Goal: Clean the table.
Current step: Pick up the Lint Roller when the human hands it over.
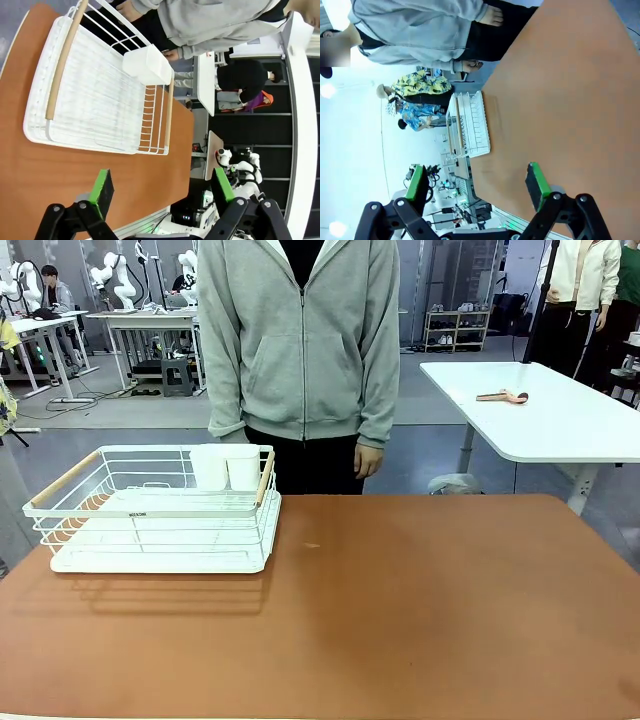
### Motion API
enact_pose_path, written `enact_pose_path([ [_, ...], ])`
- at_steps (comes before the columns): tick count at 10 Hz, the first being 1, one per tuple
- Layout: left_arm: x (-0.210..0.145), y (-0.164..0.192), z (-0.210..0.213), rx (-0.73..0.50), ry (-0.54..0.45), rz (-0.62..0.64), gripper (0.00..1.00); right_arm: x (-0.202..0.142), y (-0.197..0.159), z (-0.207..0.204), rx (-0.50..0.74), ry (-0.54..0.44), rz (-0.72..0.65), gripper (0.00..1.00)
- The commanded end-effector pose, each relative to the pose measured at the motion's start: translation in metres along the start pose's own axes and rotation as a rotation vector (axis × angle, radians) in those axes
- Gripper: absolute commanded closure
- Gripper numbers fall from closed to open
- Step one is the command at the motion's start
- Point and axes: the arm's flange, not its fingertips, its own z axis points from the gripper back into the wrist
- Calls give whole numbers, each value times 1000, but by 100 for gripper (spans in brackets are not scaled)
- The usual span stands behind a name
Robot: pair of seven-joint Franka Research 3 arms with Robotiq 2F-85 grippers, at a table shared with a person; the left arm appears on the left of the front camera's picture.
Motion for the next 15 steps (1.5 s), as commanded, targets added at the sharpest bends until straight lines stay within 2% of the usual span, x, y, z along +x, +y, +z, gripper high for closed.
enact_pose_path([
  [1, 3, -3, 17, 17, -17, 33, 0, 0, -14, 16, 13, -14, -9, 0],
  [3, 5, -5, 11, 45, -19, 45, 0, -3, -3, 1, -7, 21, 39, 0],
  [4, 2, 1, 12, 8, -25, 17, 0, 0, -15, 13, 3, -25, -29, 0],
  [15, 2, 1, 12, 8, -25, 17, 0, 0, -15, 13, 3, -25, -29, 0],
])
